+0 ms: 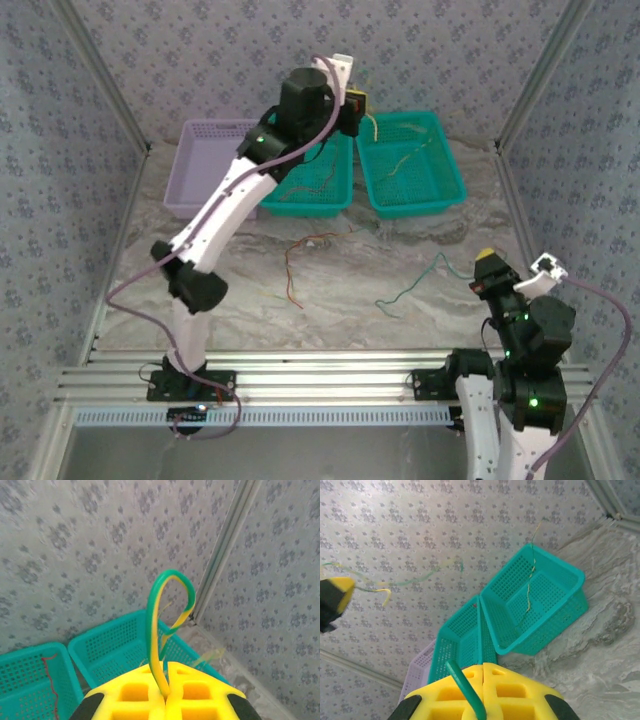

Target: Untangle the cables

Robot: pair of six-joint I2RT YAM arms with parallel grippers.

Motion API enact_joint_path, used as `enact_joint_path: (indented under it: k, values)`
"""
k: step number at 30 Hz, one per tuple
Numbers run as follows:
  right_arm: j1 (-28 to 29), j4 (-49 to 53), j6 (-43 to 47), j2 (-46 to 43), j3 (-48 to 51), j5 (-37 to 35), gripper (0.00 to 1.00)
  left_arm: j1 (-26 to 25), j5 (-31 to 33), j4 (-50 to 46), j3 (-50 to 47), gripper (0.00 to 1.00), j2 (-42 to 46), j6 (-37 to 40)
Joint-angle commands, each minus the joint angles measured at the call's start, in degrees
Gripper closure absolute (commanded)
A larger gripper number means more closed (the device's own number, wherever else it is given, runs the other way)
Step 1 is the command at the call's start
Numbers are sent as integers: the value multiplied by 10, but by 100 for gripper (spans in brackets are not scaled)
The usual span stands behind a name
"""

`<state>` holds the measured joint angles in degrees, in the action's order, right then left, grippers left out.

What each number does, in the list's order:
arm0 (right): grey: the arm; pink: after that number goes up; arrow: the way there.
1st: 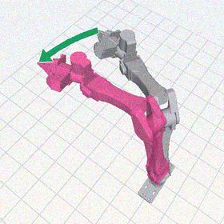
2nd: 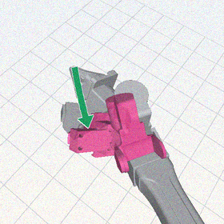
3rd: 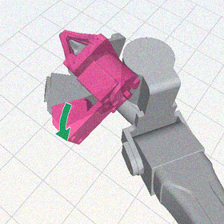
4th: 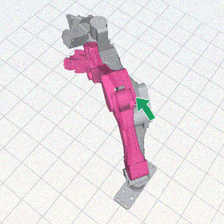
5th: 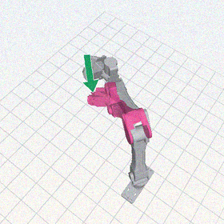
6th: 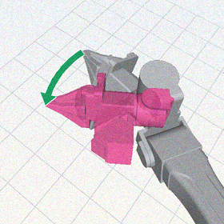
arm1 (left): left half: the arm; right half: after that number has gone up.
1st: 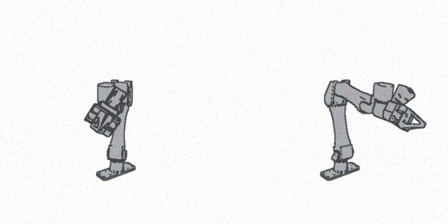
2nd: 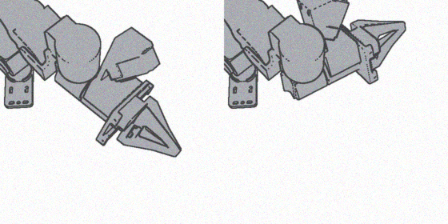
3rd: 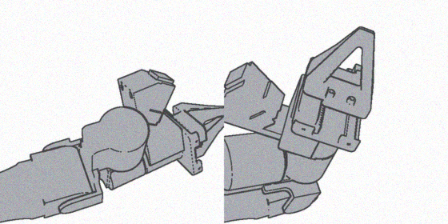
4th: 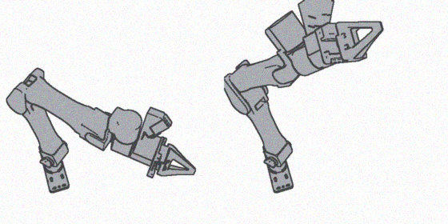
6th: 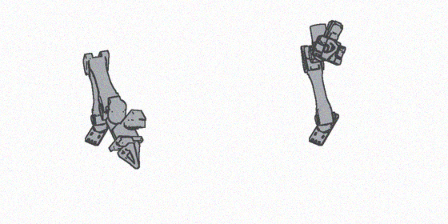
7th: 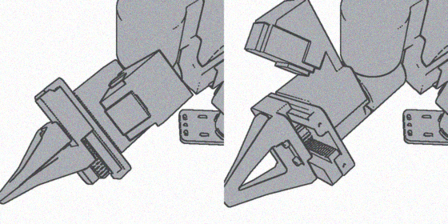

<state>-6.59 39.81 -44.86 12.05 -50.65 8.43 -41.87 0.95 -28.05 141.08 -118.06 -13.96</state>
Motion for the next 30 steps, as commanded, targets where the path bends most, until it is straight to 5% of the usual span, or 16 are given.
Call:
enact_joint_path:
  k: [1,6,21,25,30]
  values:
    - [5,50,18,-18,-26,-31,100,23,-46,-30,137,100,-94,-8]
    - [13,73,24,-24,-49,-27,100,10,-50,-13,239,100,-222,-30]
    - [25,55,20,-32,-60,19,100,-26,-4,49,235,100,-400,-31]
    - [27,53,20,-34,-59,21,100,-22,2,46,234,87,-399,-32]
    - [28,44,15,-36,-52,27,100,-21,-10,59,235,52,-383,-34]
